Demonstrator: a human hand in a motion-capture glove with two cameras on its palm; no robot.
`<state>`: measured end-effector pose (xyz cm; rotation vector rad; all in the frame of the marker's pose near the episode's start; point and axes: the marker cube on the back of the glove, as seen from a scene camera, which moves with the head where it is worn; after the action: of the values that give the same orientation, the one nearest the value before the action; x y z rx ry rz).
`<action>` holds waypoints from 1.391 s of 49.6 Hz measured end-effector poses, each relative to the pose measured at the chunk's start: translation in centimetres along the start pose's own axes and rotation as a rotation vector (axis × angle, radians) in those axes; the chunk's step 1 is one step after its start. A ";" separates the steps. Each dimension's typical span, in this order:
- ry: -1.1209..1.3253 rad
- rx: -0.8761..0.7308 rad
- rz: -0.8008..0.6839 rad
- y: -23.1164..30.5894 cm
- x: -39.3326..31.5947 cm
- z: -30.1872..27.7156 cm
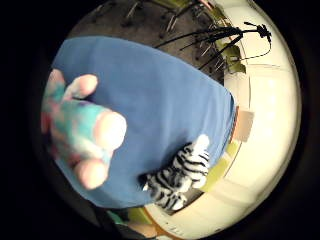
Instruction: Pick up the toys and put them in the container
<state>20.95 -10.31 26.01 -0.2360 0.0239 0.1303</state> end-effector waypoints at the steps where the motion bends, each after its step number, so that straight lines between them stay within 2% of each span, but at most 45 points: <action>1: 0.001 -0.012 0.002 -0.1 0.1 0.4; 14: -0.030 -0.112 0.070 0.0 1.8 3.7; 31: -0.151 -0.036 0.055 0.9 1.8 3.1; 46: -0.060 0.068 0.049 1.6 1.1 0.6; 57: -0.043 0.070 0.049 2.4 1.1 -1.0; 69: -0.044 0.129 -0.013 3.4 -1.9 -7.5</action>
<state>18.52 -9.08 18.04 -0.1047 -0.0129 0.1201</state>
